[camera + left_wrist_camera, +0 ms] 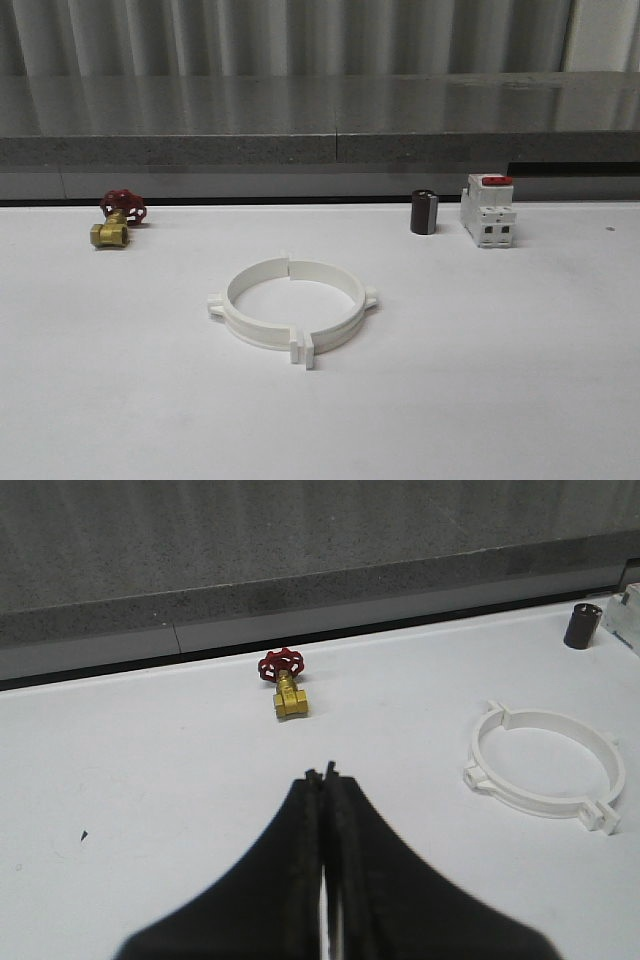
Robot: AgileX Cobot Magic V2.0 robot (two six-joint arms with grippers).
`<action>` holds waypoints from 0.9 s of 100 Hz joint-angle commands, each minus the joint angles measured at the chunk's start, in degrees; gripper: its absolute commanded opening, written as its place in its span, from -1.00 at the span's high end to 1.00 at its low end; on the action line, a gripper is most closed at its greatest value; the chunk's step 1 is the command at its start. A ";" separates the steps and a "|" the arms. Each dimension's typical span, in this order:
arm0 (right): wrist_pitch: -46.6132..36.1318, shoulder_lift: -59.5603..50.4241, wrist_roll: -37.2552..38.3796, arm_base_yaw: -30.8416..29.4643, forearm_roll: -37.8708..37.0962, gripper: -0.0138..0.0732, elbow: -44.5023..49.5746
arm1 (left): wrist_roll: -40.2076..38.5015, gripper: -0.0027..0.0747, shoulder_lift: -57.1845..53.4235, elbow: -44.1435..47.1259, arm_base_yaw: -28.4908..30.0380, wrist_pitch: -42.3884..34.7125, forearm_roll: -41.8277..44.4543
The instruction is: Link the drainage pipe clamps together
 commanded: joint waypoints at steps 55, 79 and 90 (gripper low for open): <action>-3.98 -1.25 -0.63 -0.30 -0.70 0.84 -0.81 | -11.87 0.98 -7.06 9.11 1.35 -18.00 13.83; -3.98 -1.25 -0.63 -0.30 -0.70 0.84 -0.81 | -11.98 0.98 -16.85 21.62 5.12 -27.49 13.25; -3.98 -1.25 -0.63 -0.30 -0.70 0.84 -0.81 | -12.11 0.98 -20.76 27.22 6.00 -30.51 11.74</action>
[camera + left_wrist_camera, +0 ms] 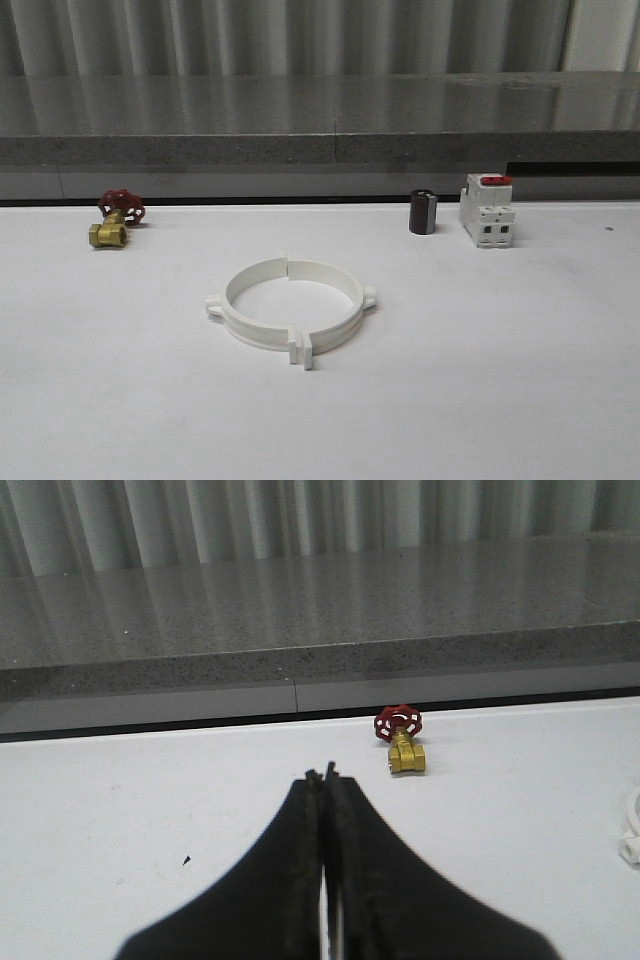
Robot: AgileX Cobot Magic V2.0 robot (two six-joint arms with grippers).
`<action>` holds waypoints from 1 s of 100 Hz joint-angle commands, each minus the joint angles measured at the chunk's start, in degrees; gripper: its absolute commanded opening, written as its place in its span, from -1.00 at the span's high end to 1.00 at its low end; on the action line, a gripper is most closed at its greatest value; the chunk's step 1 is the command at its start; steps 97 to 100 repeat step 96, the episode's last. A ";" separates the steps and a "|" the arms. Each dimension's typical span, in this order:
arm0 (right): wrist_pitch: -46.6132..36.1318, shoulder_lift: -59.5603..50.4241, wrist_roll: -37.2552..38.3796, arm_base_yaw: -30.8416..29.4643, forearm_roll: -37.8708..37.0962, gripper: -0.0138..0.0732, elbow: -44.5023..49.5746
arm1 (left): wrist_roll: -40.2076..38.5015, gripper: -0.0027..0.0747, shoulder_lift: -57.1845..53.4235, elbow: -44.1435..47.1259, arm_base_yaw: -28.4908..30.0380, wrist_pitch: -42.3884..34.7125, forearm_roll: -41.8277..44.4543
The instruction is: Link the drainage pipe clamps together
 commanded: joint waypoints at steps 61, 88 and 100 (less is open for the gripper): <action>-4.06 -1.20 -0.63 -0.30 -0.70 0.84 -0.81 | -1.22 0.98 -2.51 5.23 0.79 -7.94 -3.45; -4.06 -1.20 -0.63 -0.30 -0.70 0.84 -0.81 | -1.22 0.98 -2.51 5.23 0.79 -7.94 -3.45; -4.06 -1.20 -0.63 -0.30 -0.70 0.84 -0.81 | -1.22 0.98 -2.51 5.23 0.79 -7.94 -3.45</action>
